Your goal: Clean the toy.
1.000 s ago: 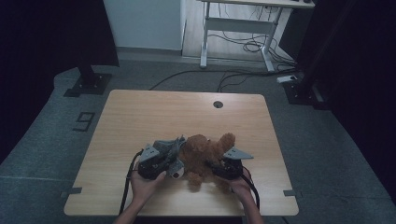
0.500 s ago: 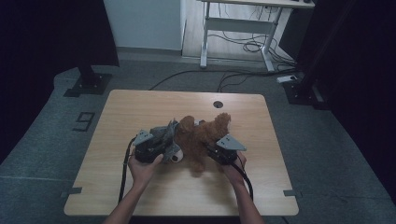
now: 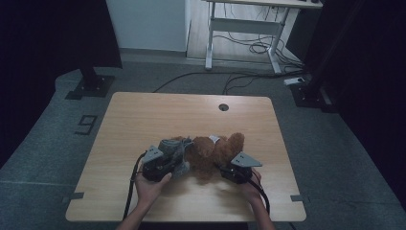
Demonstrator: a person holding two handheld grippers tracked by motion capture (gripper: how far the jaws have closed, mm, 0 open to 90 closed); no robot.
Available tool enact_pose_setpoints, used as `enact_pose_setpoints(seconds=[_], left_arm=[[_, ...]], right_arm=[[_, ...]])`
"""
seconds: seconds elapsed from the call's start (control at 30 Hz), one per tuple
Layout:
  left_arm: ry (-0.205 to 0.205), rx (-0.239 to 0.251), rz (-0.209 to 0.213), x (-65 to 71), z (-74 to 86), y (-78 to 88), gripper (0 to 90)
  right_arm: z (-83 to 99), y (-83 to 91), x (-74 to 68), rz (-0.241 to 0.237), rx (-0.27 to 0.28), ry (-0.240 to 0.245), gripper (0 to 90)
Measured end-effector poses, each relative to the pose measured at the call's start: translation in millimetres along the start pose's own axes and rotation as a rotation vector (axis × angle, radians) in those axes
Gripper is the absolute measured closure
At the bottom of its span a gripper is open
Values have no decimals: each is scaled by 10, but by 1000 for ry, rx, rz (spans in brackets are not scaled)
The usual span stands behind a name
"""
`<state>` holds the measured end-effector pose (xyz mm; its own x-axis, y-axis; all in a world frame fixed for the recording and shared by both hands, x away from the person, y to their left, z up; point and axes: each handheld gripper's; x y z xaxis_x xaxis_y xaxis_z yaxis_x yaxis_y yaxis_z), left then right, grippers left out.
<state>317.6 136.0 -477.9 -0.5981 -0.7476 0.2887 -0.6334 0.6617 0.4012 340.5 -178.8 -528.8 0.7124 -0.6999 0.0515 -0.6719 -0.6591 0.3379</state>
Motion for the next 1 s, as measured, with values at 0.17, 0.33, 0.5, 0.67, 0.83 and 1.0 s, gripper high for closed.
enact_pose_setpoints(seconds=[0.17,0.33,0.5,0.67,0.83,1.0], left_arm=[[-37,28,-29,45,-288,67,764],[-39,-74,-36,79,-614,-239,755],[-33,-171,-36,25,-466,-519,753],[-26,-130,-23,-24,-366,-390,762],[-13,-119,-35,-117,-365,-234,764],[37,-98,-65,-334,-324,-18,764]], right_arm=[[56,17,-17,7,15,16,549],[83,35,-58,19,21,67,550],[95,40,-58,19,16,60,550],[123,42,-55,9,19,57,549],[123,55,-66,8,14,61,549],[128,54,-58,6,16,54,549]])
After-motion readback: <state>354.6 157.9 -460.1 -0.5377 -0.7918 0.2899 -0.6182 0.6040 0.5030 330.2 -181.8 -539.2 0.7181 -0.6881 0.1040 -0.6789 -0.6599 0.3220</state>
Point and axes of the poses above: each handheld gripper's, and its own axes: y roughly backward along the jaws, z roughly out of its underside, x roughly to its right, and after that the axes turned 2 degrees about y, right-handed
